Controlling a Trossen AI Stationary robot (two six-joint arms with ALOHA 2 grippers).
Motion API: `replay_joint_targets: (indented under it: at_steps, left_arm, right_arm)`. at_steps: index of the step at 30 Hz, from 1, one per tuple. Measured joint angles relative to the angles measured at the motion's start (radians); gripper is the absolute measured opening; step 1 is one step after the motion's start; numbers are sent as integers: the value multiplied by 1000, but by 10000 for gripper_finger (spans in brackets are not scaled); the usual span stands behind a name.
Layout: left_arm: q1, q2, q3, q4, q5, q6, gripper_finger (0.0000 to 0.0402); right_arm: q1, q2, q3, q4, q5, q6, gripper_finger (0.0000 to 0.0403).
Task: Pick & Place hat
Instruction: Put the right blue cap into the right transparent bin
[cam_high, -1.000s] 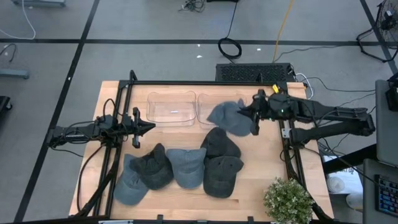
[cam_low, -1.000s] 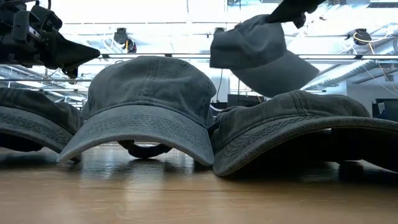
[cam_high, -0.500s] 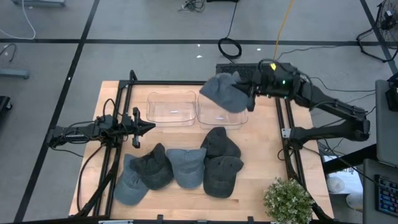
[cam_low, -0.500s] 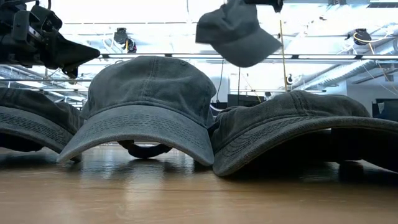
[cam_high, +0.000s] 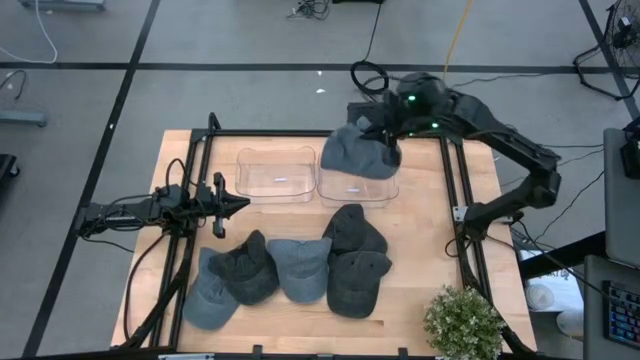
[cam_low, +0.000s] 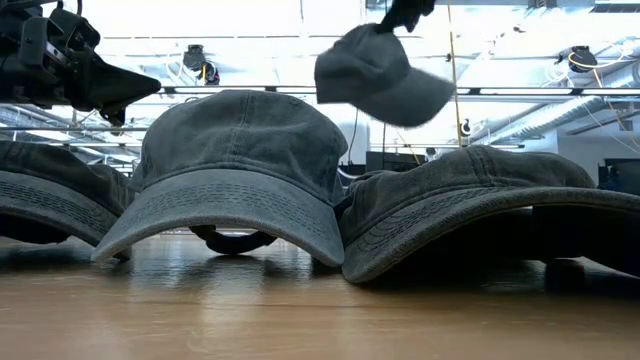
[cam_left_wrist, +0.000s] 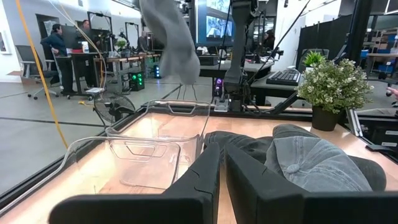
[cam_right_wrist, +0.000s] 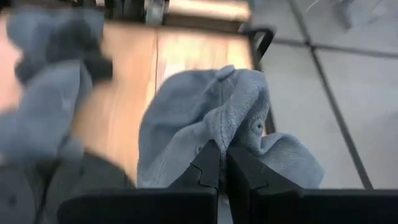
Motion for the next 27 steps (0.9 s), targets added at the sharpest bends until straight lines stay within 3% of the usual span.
replay_joint_targets:
  at_steps: [4, 10, 27]
  left_arm:
    - [0, 0, 0, 0, 0, 0, 31]
    - [0, 0, 0, 0, 0, 0, 31]
    - [0, 0, 0, 0, 0, 0, 31]
  right_arm:
    - [0, 66, 0, -101, -1, -91, 0]
    - [7, 145, 0, -102, -3, -144, 0]
    - [8, 248, -24, -126, -1, -145, 0]
